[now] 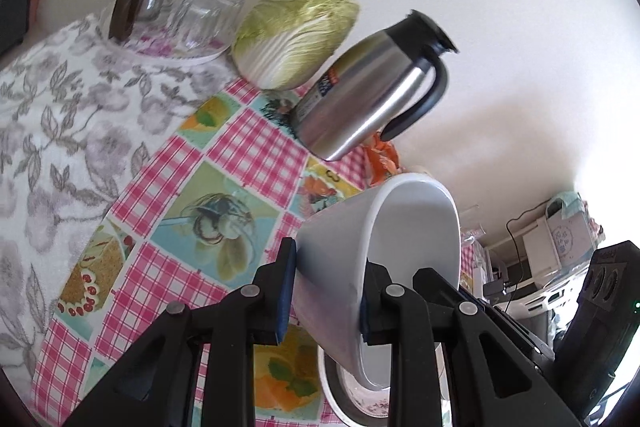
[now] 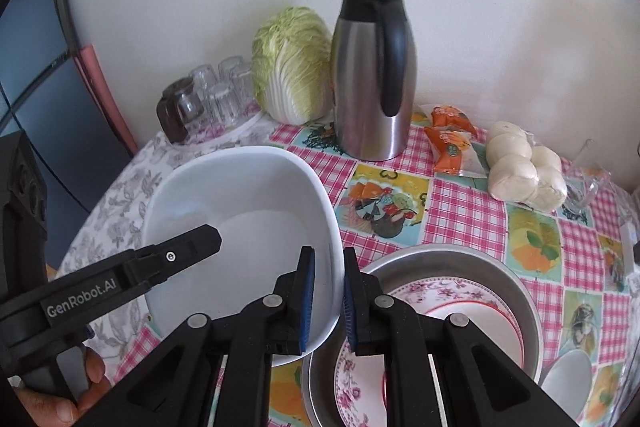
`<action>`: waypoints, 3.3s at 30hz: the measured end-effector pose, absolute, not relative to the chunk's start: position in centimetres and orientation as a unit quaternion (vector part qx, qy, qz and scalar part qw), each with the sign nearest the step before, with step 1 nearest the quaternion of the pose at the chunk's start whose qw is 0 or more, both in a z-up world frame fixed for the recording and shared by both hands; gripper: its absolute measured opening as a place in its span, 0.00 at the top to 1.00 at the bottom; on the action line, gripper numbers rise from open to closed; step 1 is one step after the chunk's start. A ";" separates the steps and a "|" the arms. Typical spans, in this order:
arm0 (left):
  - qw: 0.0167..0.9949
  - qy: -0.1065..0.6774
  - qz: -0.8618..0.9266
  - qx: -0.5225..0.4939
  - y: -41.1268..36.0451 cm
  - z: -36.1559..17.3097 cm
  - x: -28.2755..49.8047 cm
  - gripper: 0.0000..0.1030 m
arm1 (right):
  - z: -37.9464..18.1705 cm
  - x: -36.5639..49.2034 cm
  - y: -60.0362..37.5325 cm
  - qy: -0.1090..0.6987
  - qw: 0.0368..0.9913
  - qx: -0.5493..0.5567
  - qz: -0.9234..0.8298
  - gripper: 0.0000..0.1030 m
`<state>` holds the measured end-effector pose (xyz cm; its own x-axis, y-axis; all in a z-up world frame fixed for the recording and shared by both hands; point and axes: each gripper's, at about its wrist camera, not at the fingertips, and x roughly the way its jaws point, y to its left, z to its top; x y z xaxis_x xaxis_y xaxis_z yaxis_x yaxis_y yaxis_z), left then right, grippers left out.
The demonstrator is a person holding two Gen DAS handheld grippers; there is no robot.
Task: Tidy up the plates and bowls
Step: 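Lift the white square bowl off the table with both grippers, then carry the square bowl with both grippers over the steel basin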
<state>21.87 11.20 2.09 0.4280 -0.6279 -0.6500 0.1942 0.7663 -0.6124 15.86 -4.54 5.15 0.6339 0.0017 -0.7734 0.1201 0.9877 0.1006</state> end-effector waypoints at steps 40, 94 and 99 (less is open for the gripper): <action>0.834 0.427 -0.324 -0.129 -3.2 10.6 13.8 0.74 | 10.1 3.3 -19.3 0.332 0.906 0.251 -0.077 0.84; 0.793 0.555 -0.249 -0.034 -5.3 2.9 15.6 0.63 | 3.3 7.3 -19.3 0.454 0.848 0.268 -0.061 0.81; 0.792 0.557 -0.248 -0.026 -5.5 2.7 15.6 0.63 | 3.0 7.4 -19.4 0.459 0.843 0.272 -0.062 0.81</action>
